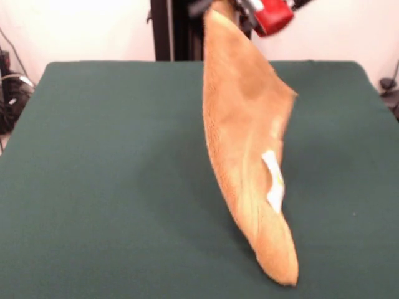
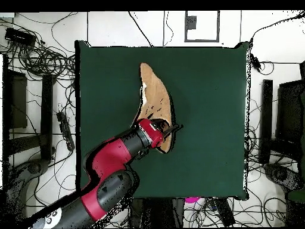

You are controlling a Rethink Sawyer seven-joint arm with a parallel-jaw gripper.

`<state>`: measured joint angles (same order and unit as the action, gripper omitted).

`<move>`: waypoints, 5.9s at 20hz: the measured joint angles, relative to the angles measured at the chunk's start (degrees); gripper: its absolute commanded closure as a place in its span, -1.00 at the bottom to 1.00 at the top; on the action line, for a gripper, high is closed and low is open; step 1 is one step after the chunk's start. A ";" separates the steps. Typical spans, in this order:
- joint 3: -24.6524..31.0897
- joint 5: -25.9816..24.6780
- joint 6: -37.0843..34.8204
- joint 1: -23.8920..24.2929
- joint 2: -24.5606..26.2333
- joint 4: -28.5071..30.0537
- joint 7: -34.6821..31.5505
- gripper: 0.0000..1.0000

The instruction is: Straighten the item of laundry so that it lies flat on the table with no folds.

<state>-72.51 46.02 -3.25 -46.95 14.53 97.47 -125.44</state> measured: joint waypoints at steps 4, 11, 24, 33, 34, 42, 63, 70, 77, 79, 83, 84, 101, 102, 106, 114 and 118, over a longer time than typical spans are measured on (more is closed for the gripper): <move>1.00 -0.83 2.40 2.69 -2.79 1.29 0.00 -1.00; 12.22 -10.23 17.28 16.33 -13.07 1.39 0.00 -1.00; 35.27 -36.20 35.07 37.83 -25.41 1.50 -1.43 -1.00; 44.34 -39.42 34.63 39.82 -30.82 1.52 -1.56 -1.00; 44.81 -39.72 34.38 40.04 -31.07 1.52 -1.56 -1.00; 51.75 -41.14 26.21 43.37 -33.65 1.61 -1.56 -1.00; 54.28 -34.30 24.47 38.59 -29.16 1.82 -1.56 -1.00; 54.26 -34.29 24.47 39.14 -29.20 1.87 -1.56 -1.00; 54.25 -34.96 24.48 40.67 -29.56 1.88 -1.56 -1.00; 54.25 -35.29 24.47 41.14 -29.55 1.89 -1.56 -1.00; 54.25 -35.93 24.48 42.45 -29.54 1.89 -1.56 -1.00; 54.25 -35.98 24.49 42.60 -29.54 1.89 -1.56 -1.00; 54.10 -38.57 30.78 44.75 -27.69 1.60 -1.56 -1.00; 54.03 -38.57 30.85 44.72 -27.66 1.59 -1.56 -1.00; 52.81 -38.58 32.35 44.30 -27.07 1.54 -1.56 -1.00; 48.12 -38.57 40.20 43.13 -23.91 1.20 -1.56 -1.00; 46.95 -38.57 43.81 43.39 -21.81 0.26 -1.56 -1.00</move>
<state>-25.56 7.46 40.56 -3.56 -7.28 97.73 -127.00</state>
